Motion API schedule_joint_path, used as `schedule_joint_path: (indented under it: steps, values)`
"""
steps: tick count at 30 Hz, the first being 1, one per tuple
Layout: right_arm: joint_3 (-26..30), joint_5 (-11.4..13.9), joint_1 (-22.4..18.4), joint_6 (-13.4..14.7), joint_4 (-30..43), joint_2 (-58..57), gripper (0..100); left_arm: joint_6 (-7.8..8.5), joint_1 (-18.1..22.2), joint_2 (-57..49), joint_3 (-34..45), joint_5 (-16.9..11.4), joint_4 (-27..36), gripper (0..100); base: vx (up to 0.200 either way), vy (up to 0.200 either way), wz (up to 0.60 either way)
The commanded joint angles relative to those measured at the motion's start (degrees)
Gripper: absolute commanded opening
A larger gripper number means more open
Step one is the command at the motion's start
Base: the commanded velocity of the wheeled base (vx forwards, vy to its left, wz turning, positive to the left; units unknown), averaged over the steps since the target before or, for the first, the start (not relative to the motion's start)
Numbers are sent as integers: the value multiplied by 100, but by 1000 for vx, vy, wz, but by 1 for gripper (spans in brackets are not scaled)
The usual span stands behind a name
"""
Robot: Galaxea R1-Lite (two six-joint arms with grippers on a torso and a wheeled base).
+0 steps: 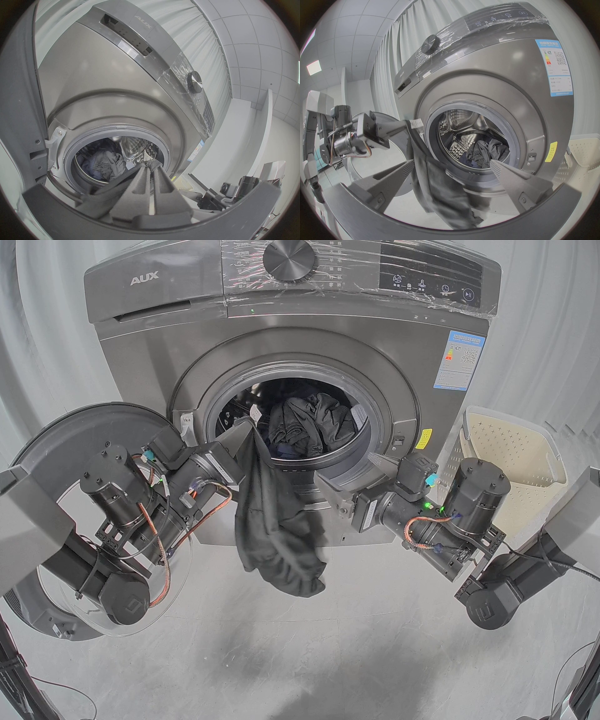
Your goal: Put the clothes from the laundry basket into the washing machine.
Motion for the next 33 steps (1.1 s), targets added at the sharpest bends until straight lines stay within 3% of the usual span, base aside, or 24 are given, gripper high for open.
schedule_joint_path:
  steps: [1,9,23,33]
  values:
    - [60,-2,-29,-6,-3,20,100,-3,-49,-88,12,0,-34,0,0,0,0]
    - [-124,51,50,-42,5,319,100,6,-57,-106,3,-8,-34,0,0,0,0]
    - [-1469,77,225,-50,172,1374,100,41,-101,-528,82,-131,-34,0,0,0,0]
    - [-2084,86,524,-50,216,1778,100,50,-101,-528,82,-123,-34,0,0,0,0]
